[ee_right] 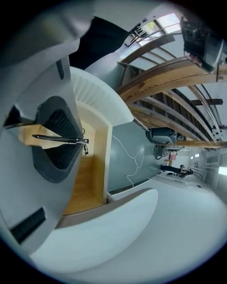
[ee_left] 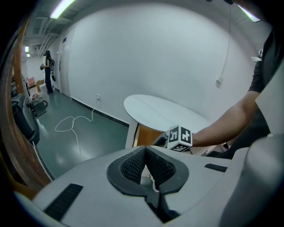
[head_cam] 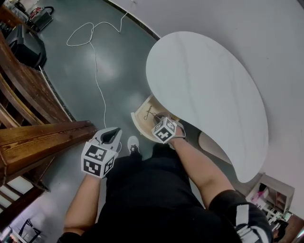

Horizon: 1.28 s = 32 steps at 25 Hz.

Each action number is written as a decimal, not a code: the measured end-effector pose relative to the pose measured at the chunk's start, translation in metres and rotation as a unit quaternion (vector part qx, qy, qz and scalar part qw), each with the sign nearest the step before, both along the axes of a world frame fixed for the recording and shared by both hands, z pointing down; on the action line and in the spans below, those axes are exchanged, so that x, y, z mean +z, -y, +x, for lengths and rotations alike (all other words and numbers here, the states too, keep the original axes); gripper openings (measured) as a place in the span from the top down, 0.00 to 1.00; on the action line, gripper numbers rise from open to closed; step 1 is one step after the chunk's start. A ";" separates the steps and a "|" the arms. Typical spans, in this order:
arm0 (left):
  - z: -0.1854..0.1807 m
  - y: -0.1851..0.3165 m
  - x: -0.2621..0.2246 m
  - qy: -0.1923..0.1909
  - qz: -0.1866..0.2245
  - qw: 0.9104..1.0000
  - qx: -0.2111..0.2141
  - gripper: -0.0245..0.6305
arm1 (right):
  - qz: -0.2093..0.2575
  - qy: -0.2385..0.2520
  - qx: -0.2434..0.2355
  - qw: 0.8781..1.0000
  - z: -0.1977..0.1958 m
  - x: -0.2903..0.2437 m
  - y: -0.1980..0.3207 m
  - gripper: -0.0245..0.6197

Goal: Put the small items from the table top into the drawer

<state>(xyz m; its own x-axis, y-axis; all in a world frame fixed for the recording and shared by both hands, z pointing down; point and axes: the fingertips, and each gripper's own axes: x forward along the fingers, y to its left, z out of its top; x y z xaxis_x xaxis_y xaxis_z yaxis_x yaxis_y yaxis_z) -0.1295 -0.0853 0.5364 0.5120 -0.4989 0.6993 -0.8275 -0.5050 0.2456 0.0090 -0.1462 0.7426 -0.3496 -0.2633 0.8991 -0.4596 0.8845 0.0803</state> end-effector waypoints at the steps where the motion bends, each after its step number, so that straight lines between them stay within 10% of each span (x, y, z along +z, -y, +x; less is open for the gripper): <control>1: 0.000 -0.003 0.002 0.000 -0.004 1.000 -0.006 0.94 | 0.007 -0.010 0.000 1.000 0.001 0.007 0.003 0.90; 14: 0.002 -0.021 0.027 -0.009 -0.048 0.997 -0.055 0.94 | -0.022 -0.078 -0.008 0.997 0.024 0.079 0.019 0.90; 32: 0.010 -0.003 0.015 -0.018 -0.010 1.000 0.014 0.94 | -0.020 -0.033 0.066 0.997 0.020 0.036 -0.002 0.89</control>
<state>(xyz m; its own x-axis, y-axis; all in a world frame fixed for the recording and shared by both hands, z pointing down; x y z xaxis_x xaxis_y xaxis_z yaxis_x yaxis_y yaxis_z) -0.1198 -0.0822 0.5517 0.5502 -0.4705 0.6898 -0.8038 -0.5222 0.2850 0.0286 -0.1445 0.7784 -0.2550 -0.2662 0.9296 -0.5665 0.8202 0.0795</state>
